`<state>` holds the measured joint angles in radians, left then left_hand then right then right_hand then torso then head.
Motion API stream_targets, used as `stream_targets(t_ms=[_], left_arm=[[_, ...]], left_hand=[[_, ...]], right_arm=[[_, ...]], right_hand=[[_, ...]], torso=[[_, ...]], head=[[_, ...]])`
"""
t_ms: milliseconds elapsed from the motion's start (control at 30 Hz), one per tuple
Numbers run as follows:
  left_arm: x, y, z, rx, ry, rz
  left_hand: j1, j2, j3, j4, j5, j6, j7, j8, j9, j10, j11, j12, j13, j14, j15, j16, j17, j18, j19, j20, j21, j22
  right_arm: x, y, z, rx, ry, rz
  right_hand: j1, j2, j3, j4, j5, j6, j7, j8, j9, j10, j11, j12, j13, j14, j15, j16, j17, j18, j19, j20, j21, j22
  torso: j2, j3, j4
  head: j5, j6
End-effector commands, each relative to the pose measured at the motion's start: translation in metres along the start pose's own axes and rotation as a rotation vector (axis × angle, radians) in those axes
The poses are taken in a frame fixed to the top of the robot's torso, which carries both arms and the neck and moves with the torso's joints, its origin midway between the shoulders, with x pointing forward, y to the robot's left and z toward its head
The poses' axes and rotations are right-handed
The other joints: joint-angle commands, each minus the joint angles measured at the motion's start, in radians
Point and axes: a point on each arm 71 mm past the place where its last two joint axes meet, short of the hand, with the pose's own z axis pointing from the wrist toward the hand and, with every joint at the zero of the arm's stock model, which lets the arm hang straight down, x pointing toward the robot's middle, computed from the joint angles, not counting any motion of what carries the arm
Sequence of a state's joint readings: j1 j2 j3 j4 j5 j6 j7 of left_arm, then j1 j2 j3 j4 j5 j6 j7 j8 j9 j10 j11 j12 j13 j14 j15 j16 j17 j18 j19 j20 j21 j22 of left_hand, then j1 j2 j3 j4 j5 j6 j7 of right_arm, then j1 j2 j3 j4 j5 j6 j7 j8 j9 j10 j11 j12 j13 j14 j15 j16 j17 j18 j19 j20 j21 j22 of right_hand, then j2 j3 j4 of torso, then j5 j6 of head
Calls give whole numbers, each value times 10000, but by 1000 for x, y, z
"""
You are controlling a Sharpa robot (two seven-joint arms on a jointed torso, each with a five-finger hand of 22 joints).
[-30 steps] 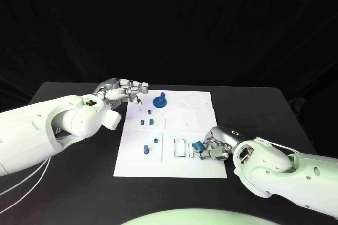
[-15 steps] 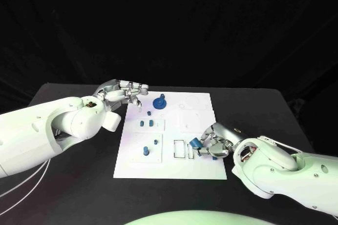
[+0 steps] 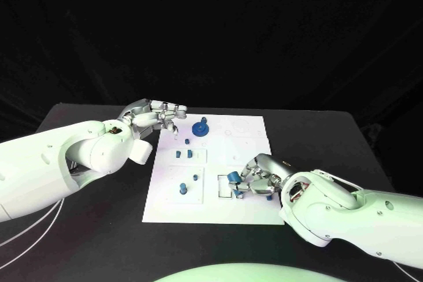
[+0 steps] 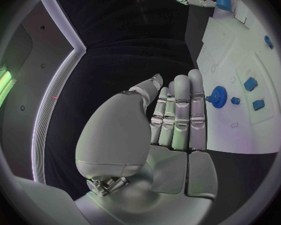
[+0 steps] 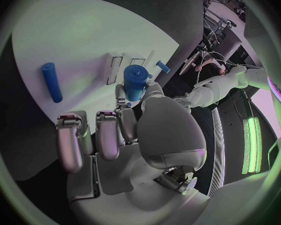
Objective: Assemble the parts on the task board
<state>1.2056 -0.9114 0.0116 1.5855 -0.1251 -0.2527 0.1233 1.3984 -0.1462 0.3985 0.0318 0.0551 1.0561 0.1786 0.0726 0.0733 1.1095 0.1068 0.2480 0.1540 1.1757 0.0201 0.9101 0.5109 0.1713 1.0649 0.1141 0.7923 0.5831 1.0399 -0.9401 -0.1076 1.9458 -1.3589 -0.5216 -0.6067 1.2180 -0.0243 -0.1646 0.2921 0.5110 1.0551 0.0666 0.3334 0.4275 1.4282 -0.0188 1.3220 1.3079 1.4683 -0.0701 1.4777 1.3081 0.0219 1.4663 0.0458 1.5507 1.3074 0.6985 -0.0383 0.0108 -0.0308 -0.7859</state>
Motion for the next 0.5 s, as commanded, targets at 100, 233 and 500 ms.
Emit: stream_targets(t_ms=[100, 233, 500], left_arm=[[4, -1, 0, 53, 228, -46], [4, -1, 0, 48, 233, -47], [4, -1, 0, 37, 243, -48]], left_hand=[[-40, 56, -60, -3, -40, -83, 18, 53, -16, -81, -9, 61, 12, 2, 61, -65, -13, 132, 101, 0, -35, -13], [-40, 56, -60, -3, -40, -83, 18, 53, -16, -81, -9, 61, 12, 2, 61, -65, -13, 132, 101, 0, -35, -13], [-40, 56, -60, -3, -40, -83, 18, 53, -16, -81, -9, 61, 12, 2, 61, -65, -13, 132, 101, 0, -35, -13]], right_arm=[[9, 3, 8, 79, 769, 60], [11, 4, 12, 122, 889, 22], [13, 3, 18, 208, 944, -39]], right_hand=[[-240, 33, -135, -3, -190, 268, -147, 82, 48, 106, -4, 54, 449, 691, -94, 46, 954, -176, 965, -115, 17, 2578], [-343, 77, -220, -9, -342, 327, -182, 132, 104, 128, -33, 53, 468, 693, -119, 50, 963, -178, 969, -137, 26, 2581], [-452, 117, -304, -8, -479, 367, -207, 177, 156, 154, -54, 68, 499, 694, -137, 52, 968, -178, 969, -155, 26, 2581]], torso=[[5, 3, -4], [12, 6, -3], [8, 9, -9]], head=[[24, -13], [29, -16], [43, -20]])
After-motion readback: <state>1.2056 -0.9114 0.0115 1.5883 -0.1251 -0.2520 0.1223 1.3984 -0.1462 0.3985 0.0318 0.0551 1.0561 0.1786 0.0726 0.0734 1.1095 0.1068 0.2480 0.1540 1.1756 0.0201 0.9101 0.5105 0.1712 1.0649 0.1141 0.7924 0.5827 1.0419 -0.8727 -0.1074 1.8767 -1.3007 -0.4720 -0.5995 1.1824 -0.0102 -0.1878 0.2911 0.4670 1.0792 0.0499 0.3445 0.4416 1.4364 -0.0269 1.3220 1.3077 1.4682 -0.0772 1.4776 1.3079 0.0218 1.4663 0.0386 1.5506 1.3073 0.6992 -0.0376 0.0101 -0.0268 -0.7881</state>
